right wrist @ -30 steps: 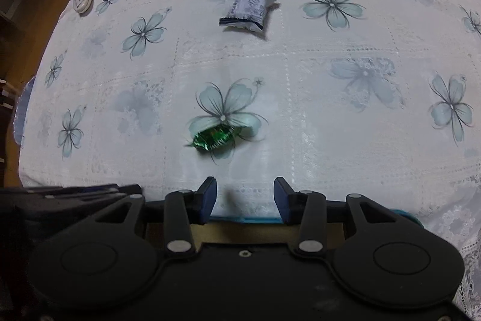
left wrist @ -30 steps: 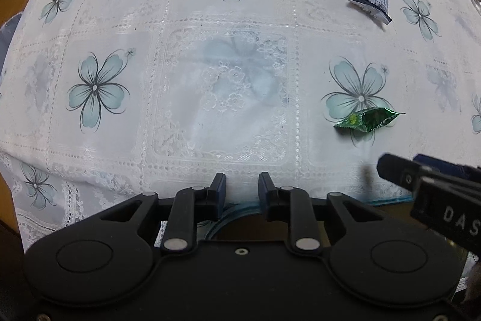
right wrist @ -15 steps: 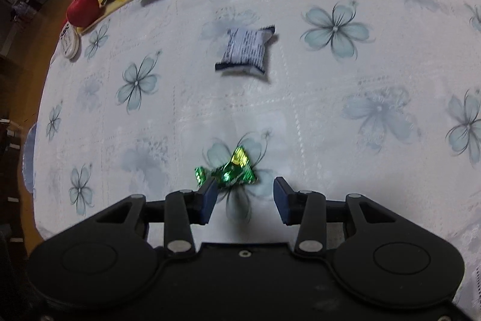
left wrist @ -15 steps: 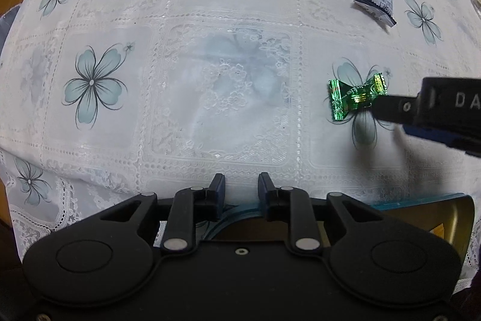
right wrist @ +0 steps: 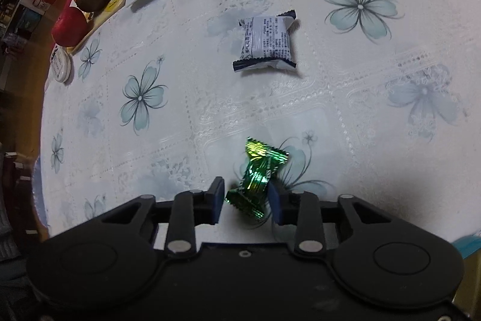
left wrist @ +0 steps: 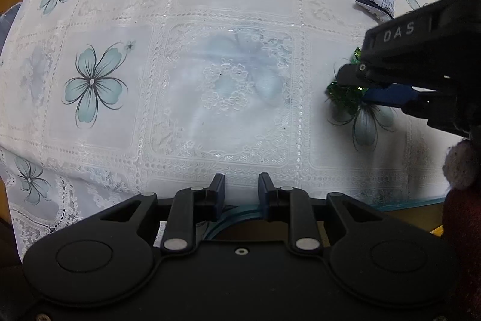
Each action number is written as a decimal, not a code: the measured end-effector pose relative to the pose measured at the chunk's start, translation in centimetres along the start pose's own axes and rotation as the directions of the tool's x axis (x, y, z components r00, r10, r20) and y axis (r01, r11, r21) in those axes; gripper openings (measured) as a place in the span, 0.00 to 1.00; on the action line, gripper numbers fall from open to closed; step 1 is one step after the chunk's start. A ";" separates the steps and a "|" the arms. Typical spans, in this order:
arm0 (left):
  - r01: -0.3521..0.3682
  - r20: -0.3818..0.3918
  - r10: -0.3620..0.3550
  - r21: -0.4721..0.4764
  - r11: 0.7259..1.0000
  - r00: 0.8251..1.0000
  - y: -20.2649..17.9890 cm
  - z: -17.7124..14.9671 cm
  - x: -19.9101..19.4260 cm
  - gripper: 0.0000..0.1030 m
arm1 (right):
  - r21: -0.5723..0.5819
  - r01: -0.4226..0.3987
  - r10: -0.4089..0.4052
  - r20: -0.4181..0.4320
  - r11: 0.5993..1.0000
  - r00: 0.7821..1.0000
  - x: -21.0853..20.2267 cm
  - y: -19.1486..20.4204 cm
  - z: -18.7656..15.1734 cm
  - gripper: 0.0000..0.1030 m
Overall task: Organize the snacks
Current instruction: 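Grasp the green foil candy with the right gripper, then grasp the white-and-navy packet with the left gripper while the right holds the green candy, then carry the white-and-navy packet and green candy over the gold tray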
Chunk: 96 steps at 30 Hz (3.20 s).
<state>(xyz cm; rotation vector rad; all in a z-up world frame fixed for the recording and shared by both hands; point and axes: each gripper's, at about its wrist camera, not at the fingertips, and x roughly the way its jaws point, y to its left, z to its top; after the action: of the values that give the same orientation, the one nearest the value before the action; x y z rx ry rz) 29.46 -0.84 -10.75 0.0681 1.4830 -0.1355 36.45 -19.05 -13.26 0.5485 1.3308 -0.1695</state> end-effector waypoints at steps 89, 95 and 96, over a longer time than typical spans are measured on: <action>-0.027 0.080 0.017 0.128 0.991 0.997 -6.0 -12.4 -7.7 0.38 | -0.176 -0.012 0.032 0.108 0.984 0.994 -17.9 -11.9 -16.5 0.18; -0.034 0.079 0.026 0.102 0.994 0.997 -5.0 -15.6 -7.3 0.38 | -0.184 0.005 0.010 0.077 0.983 0.997 -17.8 -12.6 -20.4 0.18; -0.036 0.078 0.028 0.100 0.994 0.997 -4.9 -16.0 -7.2 0.38 | -0.184 0.012 0.002 0.074 0.983 0.997 -17.7 -12.7 -20.9 0.18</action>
<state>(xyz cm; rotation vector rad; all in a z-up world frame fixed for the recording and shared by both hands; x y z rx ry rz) 12.44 -3.32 -4.83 0.1670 1.3976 -0.1850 8.46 -23.48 -2.78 0.3785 1.2607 -0.0690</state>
